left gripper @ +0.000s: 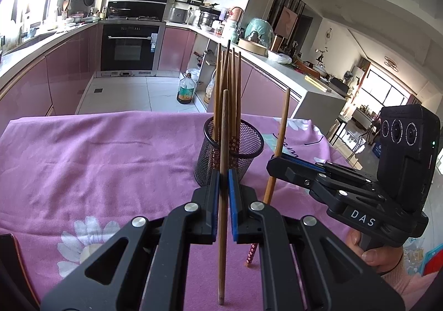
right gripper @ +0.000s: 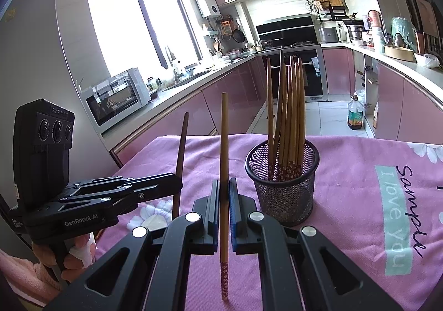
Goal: Organize utensils
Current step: 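Lift the left gripper's chopstick toward the mesh holder while the right gripper carries its own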
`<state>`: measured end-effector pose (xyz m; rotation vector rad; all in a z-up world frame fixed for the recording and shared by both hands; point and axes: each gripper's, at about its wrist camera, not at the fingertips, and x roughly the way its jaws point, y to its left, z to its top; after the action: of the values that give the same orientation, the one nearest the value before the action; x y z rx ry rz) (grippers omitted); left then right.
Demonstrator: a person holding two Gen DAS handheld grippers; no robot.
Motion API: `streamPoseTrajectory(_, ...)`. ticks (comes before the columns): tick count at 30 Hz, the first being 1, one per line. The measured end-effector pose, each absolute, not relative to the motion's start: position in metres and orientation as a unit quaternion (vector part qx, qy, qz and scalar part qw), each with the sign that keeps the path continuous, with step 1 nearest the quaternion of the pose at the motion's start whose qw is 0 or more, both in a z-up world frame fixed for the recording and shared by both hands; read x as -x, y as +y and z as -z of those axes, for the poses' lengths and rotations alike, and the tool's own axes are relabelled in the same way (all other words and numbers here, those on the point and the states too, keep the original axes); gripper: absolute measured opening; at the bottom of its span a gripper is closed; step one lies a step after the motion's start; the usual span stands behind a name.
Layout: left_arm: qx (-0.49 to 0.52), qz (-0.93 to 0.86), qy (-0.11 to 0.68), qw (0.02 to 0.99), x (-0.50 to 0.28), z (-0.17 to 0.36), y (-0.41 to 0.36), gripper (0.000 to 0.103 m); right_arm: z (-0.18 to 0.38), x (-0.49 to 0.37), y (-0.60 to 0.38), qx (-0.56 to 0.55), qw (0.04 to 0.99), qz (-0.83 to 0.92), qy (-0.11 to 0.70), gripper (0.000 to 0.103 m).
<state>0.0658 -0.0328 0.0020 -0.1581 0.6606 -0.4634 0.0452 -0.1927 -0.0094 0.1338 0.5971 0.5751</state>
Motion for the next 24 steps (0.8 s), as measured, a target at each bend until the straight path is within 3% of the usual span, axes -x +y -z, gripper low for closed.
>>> streamPoseTrajectory(24,0.082,0.233,0.310,0.918,-0.0673,-0.0068,-0.0329,0.007,0.0022,-0.0452,-0.1933,-0.065,0.917,-0.280,0.278,0.005)
